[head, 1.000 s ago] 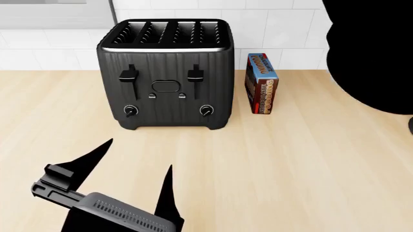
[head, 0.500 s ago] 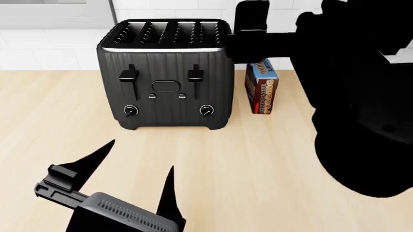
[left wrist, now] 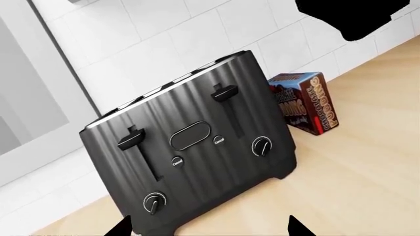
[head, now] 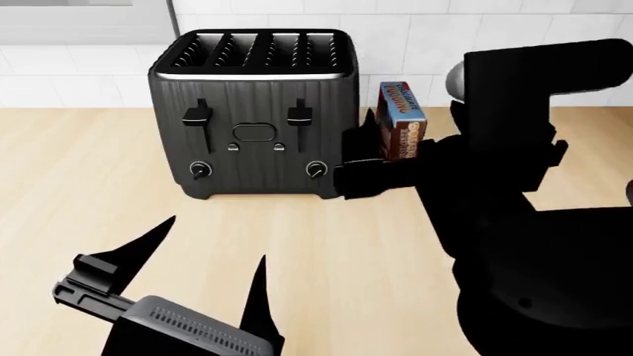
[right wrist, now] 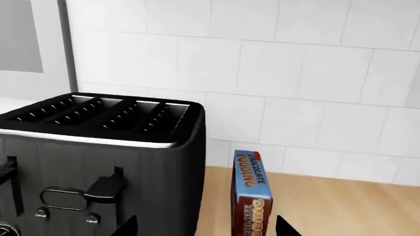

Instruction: Pick the boxed food and honey bottle from the counter and place them in the cabinets closest to them.

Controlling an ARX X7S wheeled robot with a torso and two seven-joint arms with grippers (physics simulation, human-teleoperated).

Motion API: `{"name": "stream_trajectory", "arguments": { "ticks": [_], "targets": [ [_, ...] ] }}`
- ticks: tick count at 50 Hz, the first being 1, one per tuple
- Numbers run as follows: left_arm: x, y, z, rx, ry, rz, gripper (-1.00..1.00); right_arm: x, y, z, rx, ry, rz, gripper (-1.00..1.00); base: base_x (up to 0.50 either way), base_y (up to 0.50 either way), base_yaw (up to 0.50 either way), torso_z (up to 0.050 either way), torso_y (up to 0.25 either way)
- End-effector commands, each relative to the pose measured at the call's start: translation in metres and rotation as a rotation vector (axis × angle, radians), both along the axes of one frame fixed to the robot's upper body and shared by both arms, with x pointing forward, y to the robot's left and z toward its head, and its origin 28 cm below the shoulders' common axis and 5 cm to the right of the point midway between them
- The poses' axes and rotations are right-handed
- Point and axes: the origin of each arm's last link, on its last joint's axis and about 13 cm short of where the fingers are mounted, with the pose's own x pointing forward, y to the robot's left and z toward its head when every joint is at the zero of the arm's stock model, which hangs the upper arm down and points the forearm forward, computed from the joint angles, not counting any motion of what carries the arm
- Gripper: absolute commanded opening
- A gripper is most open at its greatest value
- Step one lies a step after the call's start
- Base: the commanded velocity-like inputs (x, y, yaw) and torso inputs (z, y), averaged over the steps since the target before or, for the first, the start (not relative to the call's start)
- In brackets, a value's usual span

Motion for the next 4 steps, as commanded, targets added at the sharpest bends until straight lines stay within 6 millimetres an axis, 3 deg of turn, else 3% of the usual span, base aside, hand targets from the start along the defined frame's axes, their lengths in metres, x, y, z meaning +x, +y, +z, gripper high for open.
{"name": "stream_trajectory", "arguments": {
  "ticks": [1, 4],
  "targets": [
    [-0.0003, 0.0001, -0.0007, -0.002, 0.002, 0.002, 1.00, -0.0075, 0.0001, -0.0180, -0.010, 0.040, 0.026, 1.00, 0.00, 0.00, 0.00, 0.000, 0.000],
    [-0.0004, 0.0004, -0.0007, -0.002, 0.001, 0.003, 1.00, -0.0088, 0.0002, -0.0186, -0.010, 0.041, 0.029, 1.00, 0.00, 0.00, 0.00, 0.000, 0.000]
  ]
}}
